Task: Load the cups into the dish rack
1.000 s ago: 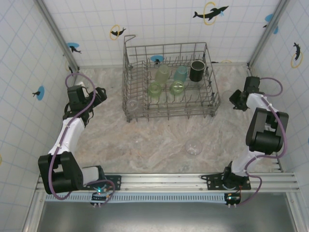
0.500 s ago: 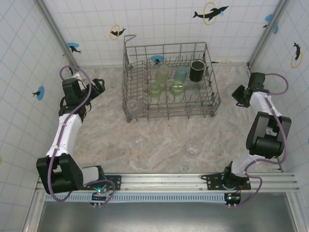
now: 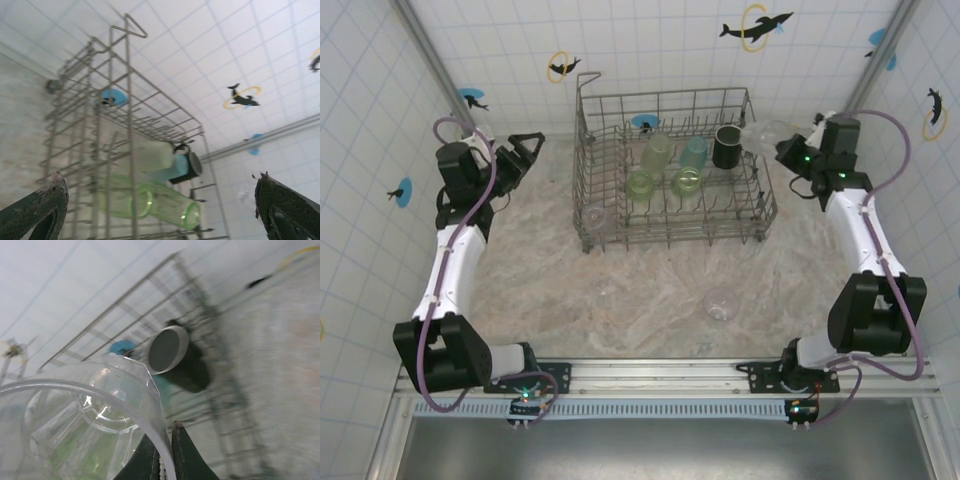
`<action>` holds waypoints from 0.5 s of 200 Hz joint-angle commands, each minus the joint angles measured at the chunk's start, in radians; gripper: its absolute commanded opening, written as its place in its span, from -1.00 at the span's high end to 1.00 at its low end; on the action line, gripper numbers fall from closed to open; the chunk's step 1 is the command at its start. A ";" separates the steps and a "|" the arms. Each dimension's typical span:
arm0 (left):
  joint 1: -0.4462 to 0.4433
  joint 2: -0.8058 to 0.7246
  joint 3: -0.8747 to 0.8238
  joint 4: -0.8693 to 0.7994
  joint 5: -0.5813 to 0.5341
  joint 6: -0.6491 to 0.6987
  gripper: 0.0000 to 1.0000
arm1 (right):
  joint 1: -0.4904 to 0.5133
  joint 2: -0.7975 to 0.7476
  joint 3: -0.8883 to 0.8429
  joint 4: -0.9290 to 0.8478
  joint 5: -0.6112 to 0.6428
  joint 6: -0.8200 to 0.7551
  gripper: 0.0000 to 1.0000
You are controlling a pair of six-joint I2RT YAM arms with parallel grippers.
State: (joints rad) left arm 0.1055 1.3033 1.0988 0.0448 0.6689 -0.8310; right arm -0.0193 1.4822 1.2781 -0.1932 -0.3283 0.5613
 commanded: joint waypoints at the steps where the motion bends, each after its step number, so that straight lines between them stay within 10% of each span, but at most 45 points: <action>1: -0.013 0.045 0.010 0.144 0.112 -0.166 -0.95 | 0.104 0.029 0.034 0.204 -0.157 0.033 1.00; 100: -0.233 0.138 0.030 0.341 0.030 -0.412 -0.95 | 0.364 0.219 -0.055 0.904 -0.389 0.330 1.00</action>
State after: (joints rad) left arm -0.0910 1.4136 1.1149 0.2821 0.7200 -1.1492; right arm 0.3115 1.6672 1.2419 0.4656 -0.6567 0.7967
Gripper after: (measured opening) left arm 0.975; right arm 0.103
